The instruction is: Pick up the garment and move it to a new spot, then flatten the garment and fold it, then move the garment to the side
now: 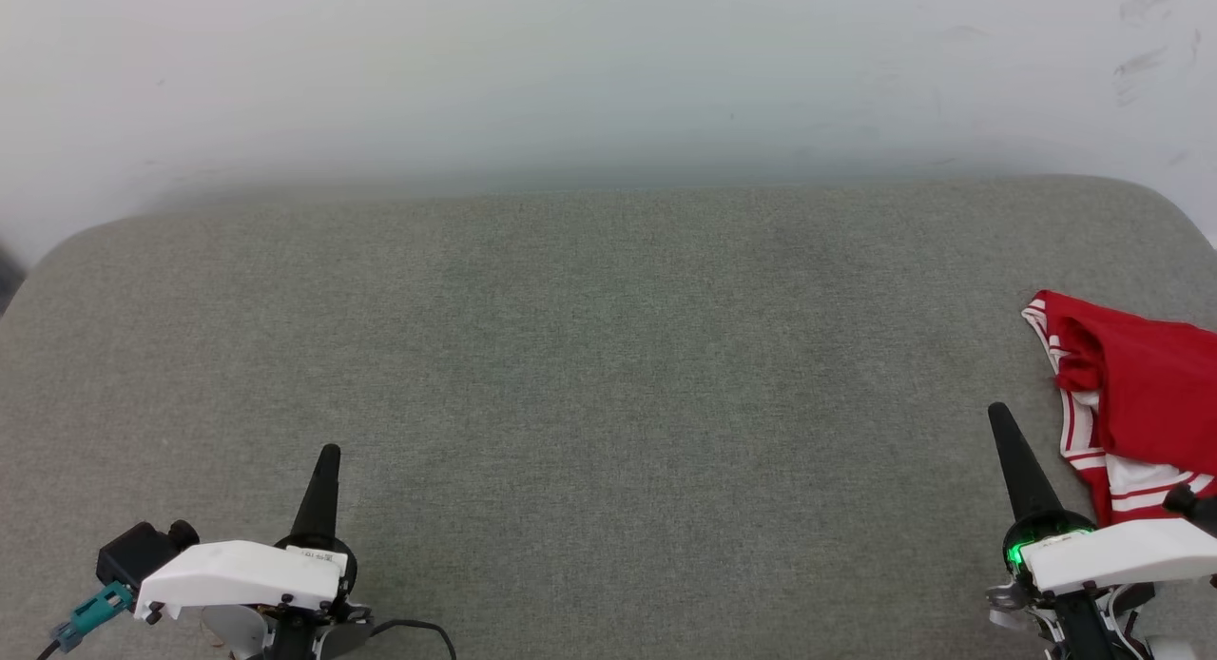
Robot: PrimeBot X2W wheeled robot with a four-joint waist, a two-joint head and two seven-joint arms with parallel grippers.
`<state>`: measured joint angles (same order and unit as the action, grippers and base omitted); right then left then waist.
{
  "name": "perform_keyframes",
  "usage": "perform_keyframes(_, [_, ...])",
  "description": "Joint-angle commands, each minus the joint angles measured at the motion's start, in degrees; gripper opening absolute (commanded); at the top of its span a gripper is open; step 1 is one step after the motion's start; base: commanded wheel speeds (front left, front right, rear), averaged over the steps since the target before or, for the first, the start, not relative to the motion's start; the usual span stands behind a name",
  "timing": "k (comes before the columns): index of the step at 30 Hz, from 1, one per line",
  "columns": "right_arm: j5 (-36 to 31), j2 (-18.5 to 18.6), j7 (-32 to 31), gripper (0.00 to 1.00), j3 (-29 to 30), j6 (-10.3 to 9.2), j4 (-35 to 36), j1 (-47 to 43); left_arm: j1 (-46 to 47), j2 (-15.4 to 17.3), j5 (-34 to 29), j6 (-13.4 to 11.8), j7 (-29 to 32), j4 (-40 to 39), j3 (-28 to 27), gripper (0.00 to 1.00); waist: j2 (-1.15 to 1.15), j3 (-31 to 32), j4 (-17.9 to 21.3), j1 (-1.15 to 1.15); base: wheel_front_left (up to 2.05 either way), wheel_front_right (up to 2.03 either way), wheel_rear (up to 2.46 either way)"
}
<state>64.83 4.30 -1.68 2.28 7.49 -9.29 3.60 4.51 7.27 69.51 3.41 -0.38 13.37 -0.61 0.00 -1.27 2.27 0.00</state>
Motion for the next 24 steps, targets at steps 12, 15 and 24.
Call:
perform_keyframes(12, [7.8,0.4,-1.0,0.00,0.6,0.01,-0.9,1.7,1.4,-1.1,6.1,1.3,1.8,-0.1,-1.8,0.00,0.00,0.2,-0.5,0.00,0.00,0.00,0.00])
perform_keyframes(15, [9.5,0.3,-1.2,0.00,0.7,0.01,-1.2,1.9,1.5,-1.3,7.4,1.6,2.3,0.0,-2.2,0.00,0.00,0.3,-0.6,0.00,0.00,0.00,0.00])
perform_keyframes(24, [14.3,0.3,-1.7,0.00,1.1,0.01,-2.1,2.0,1.7,-2.1,11.1,2.3,3.4,0.2,-3.1,0.00,0.00,0.4,-0.9,0.00,0.00,0.00,0.00])
